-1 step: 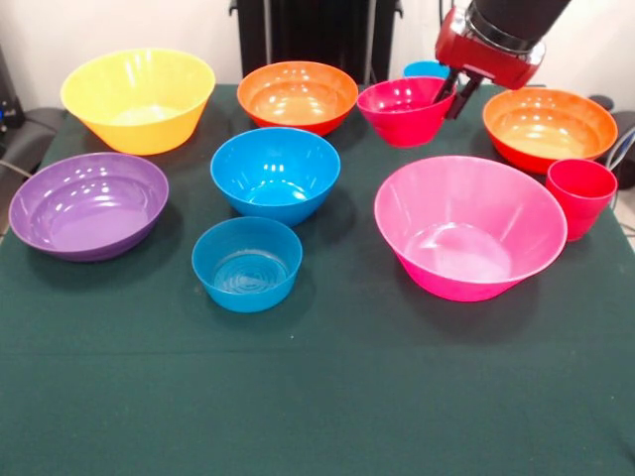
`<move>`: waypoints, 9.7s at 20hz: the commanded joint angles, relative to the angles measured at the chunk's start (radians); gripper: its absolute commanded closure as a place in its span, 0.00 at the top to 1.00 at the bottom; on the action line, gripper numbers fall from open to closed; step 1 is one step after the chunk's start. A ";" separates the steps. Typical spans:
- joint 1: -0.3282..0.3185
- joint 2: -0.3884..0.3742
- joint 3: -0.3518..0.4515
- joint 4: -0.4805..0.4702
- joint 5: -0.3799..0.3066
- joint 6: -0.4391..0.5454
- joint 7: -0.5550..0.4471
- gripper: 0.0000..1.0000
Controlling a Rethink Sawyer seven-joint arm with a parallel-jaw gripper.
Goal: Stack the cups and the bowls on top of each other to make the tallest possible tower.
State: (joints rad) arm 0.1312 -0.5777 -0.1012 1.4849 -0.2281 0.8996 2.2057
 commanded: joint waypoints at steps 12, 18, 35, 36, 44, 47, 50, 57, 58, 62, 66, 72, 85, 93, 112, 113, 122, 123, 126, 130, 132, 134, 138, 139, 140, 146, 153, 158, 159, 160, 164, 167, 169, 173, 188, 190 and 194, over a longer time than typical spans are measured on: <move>-0.099 0.116 0.061 -0.350 -0.082 0.401 -0.150 0.00; -0.134 0.216 0.076 -0.529 -0.115 0.497 -0.184 0.00; -0.139 0.607 0.141 -1.173 -0.146 0.728 -0.212 0.00; -0.139 0.628 0.140 -1.207 -0.144 0.740 -0.216 0.00; -0.149 0.795 0.158 -1.472 -0.180 0.821 -0.254 0.00; -0.153 0.817 0.153 -1.490 -0.174 0.804 -0.258 0.00; -0.155 0.823 0.137 -1.498 -0.159 0.810 -0.273 0.00; -0.164 0.837 0.093 -1.525 -0.140 0.799 -0.326 0.00; -0.166 0.839 0.092 -1.528 -0.140 0.798 -0.333 0.00; -0.174 0.851 0.097 -1.543 -0.145 0.796 -0.364 0.00; -0.177 0.857 0.095 -1.552 -0.146 0.788 -0.380 0.00; -0.180 0.860 0.094 -1.555 -0.144 0.791 -0.394 0.00; -0.174 0.908 0.035 -1.580 -0.125 0.827 -0.359 0.00; -0.174 0.948 -0.082 -1.603 -0.041 0.848 -0.325 0.00; -0.337 1.081 -1.139 -1.581 1.048 0.580 -0.299 0.00; -0.349 1.082 -1.218 -1.574 1.122 0.565 -0.307 0.00; -0.413 1.072 -1.775 -1.497 1.652 0.489 -0.426 0.00; -0.417 1.070 -1.818 -1.491 1.690 0.485 -0.437 0.00; -0.425 1.065 -1.922 -1.474 1.784 0.482 -0.459 0.00; -0.432 1.060 -2.028 -1.456 1.874 0.489 -0.479 0.00; -0.433 1.057 -2.065 -1.449 1.899 0.492 -0.485 0.00; -0.436 1.054 -2.130 -1.437 1.947 0.495 -0.496 1.00; -0.434 1.052 -2.148 -1.432 1.952 0.498 -0.498 1.00; -0.435 1.052 -2.153 -1.431 1.956 0.499 -0.501 1.00; -0.435 1.052 -2.158 -1.430 1.961 0.501 -0.502 1.00; -0.431 1.036 -2.196 -1.421 2.002 0.508 -0.507 1.00; -0.433 1.025 -2.287 -1.410 2.132 0.549 -0.470 1.00; -0.436 1.016 -2.334 -1.409 2.229 0.575 -0.440 1.00; -0.435 1.012 -2.340 -1.409 2.245 0.585 -0.437 1.00; -0.435 1.010 -2.346 -1.409 2.257 0.588 -0.432 1.00; -0.427 0.992 -2.336 -1.410 2.259 0.639 -0.412 1.00; -0.413 0.969 -2.294 -1.412 2.197 0.689 -0.414 1.00; -0.404 0.955 -2.260 -1.412 2.134 0.712 -0.426 1.00; -0.393 0.939 -2.195 -1.417 2.015 0.739 -0.458 1.00; -0.374 0.960 -1.927 -1.427 1.682 0.695 -0.460 1.00; -0.367 0.975 -1.854 -1.422 1.616 0.672 -0.459 1.00; -0.316 1.006 -1.622 -1.363 1.439 0.601 -0.455 1.00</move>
State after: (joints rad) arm -0.2338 0.3739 -1.9426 0.1160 1.3936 1.5656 1.9811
